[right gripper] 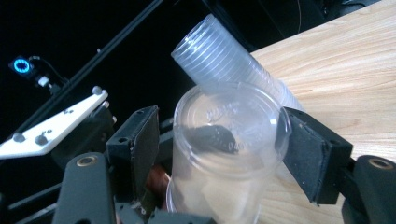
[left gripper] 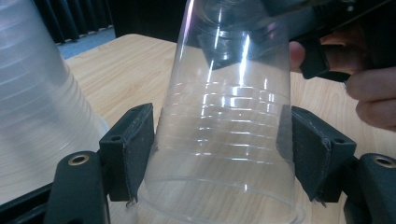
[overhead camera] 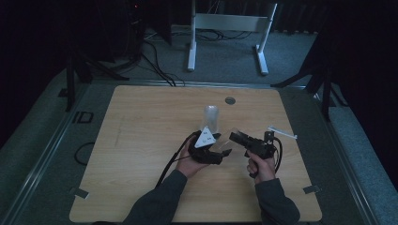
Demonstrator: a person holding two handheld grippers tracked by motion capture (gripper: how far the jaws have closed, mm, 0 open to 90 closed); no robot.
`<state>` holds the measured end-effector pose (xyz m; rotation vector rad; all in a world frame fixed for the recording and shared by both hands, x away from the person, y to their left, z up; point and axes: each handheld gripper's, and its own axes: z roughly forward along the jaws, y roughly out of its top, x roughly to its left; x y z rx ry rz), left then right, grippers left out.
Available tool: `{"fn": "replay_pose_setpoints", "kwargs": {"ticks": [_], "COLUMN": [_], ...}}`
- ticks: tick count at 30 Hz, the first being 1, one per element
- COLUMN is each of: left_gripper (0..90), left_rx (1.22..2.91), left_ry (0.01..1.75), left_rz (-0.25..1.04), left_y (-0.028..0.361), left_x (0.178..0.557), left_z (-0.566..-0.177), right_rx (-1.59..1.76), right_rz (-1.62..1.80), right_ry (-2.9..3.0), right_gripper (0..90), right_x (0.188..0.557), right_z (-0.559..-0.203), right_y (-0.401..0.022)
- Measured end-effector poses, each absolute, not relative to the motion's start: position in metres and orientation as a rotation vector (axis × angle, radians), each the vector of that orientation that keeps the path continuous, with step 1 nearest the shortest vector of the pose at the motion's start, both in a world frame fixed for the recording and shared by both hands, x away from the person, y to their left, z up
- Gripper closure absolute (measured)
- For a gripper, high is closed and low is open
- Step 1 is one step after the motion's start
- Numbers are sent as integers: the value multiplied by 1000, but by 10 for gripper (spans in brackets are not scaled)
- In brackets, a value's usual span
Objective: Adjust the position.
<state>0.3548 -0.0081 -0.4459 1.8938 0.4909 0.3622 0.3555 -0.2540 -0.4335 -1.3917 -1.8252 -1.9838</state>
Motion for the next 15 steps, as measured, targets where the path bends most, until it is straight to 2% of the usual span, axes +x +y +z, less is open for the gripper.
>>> {"fn": "replay_pose_setpoints", "kwargs": {"ticks": [11,15], "left_gripper": [286,288], "left_rx": [1908,1908], "left_ry": [475,466], "left_rz": [360,369], "left_y": [-4,-1], "left_x": [354,353], "left_z": [-445,-443], "right_rx": [-1340,-1310], "right_rz": [-1930,-1916], "right_ry": [-1974,-1999], "right_gripper": [294,259], "right_x": [353,353], "right_z": [-430,-428], "right_y": [-254,-257]}}
